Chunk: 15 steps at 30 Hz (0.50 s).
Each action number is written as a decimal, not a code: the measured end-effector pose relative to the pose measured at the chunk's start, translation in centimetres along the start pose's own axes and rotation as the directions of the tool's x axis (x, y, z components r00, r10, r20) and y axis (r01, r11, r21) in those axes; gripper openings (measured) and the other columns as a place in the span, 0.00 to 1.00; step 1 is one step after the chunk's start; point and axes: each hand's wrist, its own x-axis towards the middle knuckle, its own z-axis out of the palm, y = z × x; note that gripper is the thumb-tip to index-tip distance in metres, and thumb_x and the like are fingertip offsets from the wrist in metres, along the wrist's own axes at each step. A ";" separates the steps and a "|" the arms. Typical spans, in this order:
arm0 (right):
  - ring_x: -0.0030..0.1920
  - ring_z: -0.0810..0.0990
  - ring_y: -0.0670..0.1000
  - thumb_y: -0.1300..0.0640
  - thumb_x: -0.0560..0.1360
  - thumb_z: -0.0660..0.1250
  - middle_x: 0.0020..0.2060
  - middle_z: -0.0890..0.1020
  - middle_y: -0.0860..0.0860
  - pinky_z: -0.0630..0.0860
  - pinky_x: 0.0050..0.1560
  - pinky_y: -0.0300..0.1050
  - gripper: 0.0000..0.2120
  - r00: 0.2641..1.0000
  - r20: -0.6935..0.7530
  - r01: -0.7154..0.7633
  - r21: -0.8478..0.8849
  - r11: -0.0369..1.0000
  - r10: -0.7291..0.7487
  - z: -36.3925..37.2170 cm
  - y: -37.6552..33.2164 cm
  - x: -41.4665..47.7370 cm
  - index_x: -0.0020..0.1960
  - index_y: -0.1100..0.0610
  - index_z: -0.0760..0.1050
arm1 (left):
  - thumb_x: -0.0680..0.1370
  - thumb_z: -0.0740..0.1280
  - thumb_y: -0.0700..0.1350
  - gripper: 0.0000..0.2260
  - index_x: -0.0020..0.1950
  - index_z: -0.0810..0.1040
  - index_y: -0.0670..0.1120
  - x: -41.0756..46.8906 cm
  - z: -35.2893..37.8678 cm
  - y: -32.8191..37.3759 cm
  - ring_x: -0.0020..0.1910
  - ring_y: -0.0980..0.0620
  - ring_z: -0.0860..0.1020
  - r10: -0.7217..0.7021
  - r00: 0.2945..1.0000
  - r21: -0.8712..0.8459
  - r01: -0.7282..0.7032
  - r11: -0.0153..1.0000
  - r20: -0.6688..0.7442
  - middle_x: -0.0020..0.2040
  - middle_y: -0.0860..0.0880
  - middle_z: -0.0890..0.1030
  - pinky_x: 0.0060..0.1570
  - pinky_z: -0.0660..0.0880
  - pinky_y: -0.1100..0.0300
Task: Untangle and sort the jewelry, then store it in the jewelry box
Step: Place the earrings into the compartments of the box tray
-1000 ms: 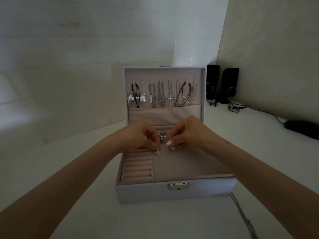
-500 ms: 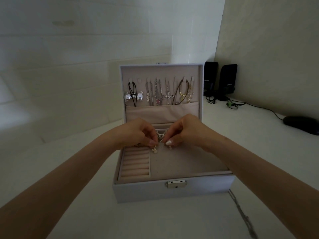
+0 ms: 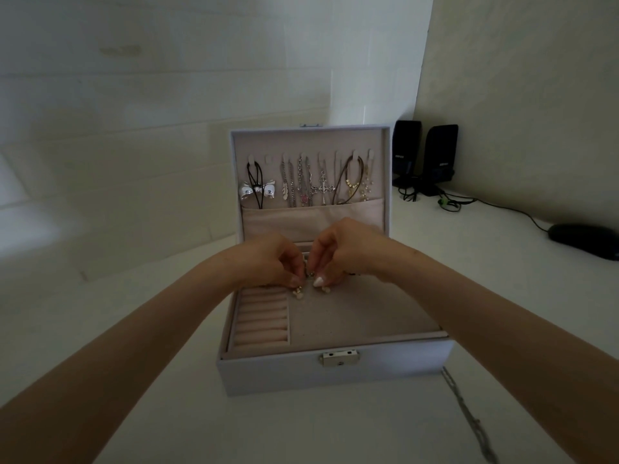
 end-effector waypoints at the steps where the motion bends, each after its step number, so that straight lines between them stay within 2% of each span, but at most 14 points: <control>1: 0.33 0.80 0.50 0.74 0.65 0.73 0.31 0.80 0.55 0.81 0.40 0.40 0.12 1.000 0.024 -0.006 -0.005 1.000 0.006 0.0 -0.2 0.1 0.35 0.58 0.78 | 0.73 0.71 0.36 0.07 0.40 0.78 0.46 0.0 0.0 -0.1 0.23 0.64 0.69 0.001 1.000 -0.006 -0.001 1.000 -0.005 0.29 0.53 0.73 0.27 0.64 0.72; 4: 0.33 0.80 0.51 0.75 0.66 0.72 0.31 0.80 0.56 0.81 0.41 0.40 0.11 0.997 0.073 -0.032 -0.023 0.999 0.034 0.1 -0.6 0.5 0.37 0.61 0.77 | 0.73 0.71 0.36 0.10 0.36 0.76 0.49 0.0 0.0 -0.1 0.23 0.63 0.68 0.018 1.000 -0.003 -0.018 1.000 -0.005 0.29 0.53 0.73 0.27 0.64 0.70; 10: 0.40 0.81 0.52 0.69 0.66 0.75 0.34 0.81 0.56 0.80 0.54 0.48 0.07 0.992 0.100 -0.066 -0.114 0.991 0.078 0.2 -1.3 0.9 0.43 0.65 0.81 | 0.73 0.71 0.36 0.11 0.36 0.76 0.49 -0.1 0.2 -0.4 0.24 0.63 0.69 0.003 1.000 -0.041 -0.004 0.999 -0.027 0.29 0.54 0.73 0.30 0.65 0.69; 12: 0.39 0.80 0.51 0.67 0.66 0.76 0.33 0.80 0.55 0.80 0.52 0.47 0.11 0.994 0.070 -0.068 -0.169 0.983 0.081 0.5 -1.3 1.0 0.47 0.66 0.81 | 0.73 0.71 0.35 0.11 0.36 0.76 0.49 -0.2 0.3 -0.5 0.24 0.63 0.69 0.001 0.999 -0.056 -0.003 0.998 -0.041 0.28 0.55 0.73 0.29 0.64 0.70; 15: 0.30 0.78 0.48 0.68 0.68 0.75 0.28 0.79 0.53 0.79 0.38 0.40 0.12 0.995 0.037 -0.090 -0.145 0.985 0.096 0.8 -1.2 0.9 0.50 0.69 0.80 | 0.73 0.71 0.35 0.10 0.37 0.77 0.49 -0.2 0.4 -0.4 0.24 0.63 0.69 0.002 0.999 -0.050 -0.004 0.999 -0.049 0.29 0.54 0.73 0.30 0.64 0.69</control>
